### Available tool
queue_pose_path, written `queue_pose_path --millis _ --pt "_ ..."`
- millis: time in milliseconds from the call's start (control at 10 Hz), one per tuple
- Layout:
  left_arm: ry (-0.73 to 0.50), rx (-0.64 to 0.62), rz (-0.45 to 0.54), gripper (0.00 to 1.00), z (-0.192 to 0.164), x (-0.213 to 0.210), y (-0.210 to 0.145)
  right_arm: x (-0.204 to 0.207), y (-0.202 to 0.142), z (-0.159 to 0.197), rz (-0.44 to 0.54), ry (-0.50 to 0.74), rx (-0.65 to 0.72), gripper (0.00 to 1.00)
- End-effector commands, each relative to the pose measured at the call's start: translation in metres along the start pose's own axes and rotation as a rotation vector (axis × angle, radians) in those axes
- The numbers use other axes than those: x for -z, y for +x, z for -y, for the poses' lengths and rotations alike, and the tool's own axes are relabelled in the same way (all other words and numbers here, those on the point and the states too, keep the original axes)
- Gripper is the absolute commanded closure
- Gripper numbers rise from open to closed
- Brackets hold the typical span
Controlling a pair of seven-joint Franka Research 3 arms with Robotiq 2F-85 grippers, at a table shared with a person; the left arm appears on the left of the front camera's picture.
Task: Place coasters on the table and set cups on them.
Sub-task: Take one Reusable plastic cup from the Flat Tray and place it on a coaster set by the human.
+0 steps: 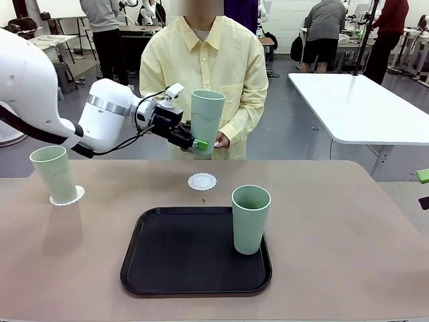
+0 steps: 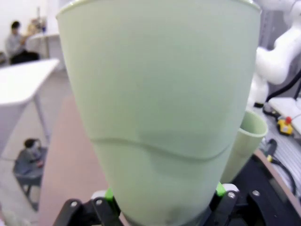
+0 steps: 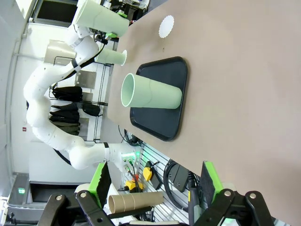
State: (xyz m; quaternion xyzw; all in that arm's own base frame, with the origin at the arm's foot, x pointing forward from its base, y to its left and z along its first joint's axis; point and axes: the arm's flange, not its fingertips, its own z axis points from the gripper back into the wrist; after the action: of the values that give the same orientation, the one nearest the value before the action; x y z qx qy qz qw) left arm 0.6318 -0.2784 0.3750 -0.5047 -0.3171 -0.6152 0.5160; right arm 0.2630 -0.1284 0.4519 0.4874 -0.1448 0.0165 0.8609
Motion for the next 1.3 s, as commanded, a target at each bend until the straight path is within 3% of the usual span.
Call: queue_pose_path --millis 0,300,600,800,1200 --pt "-0.139 0.016 -0.041 0.22 -0.039 -0.018 0.007 0.0 0.0 0.0 0.0 0.016 -0.014 0.0" --pt "-0.258 0.065 -0.029 0.22 -0.066 -0.028 -0.019 0.0 0.0 0.0 0.0 0.016 -0.014 0.0" --pt "-0.216 0.067 -0.008 0.22 -0.078 -0.022 -0.038 0.0 0.0 0.0 0.0 0.016 -0.014 0.0" --pt "-0.215 0.067 -0.014 0.22 -0.063 -0.021 -0.049 0.0 0.0 0.0 0.0 0.016 -0.014 0.0" --pt "-0.212 0.074 0.001 0.22 -0.067 -0.016 -0.052 0.0 0.0 0.0 0.0 0.016 -0.014 0.0"
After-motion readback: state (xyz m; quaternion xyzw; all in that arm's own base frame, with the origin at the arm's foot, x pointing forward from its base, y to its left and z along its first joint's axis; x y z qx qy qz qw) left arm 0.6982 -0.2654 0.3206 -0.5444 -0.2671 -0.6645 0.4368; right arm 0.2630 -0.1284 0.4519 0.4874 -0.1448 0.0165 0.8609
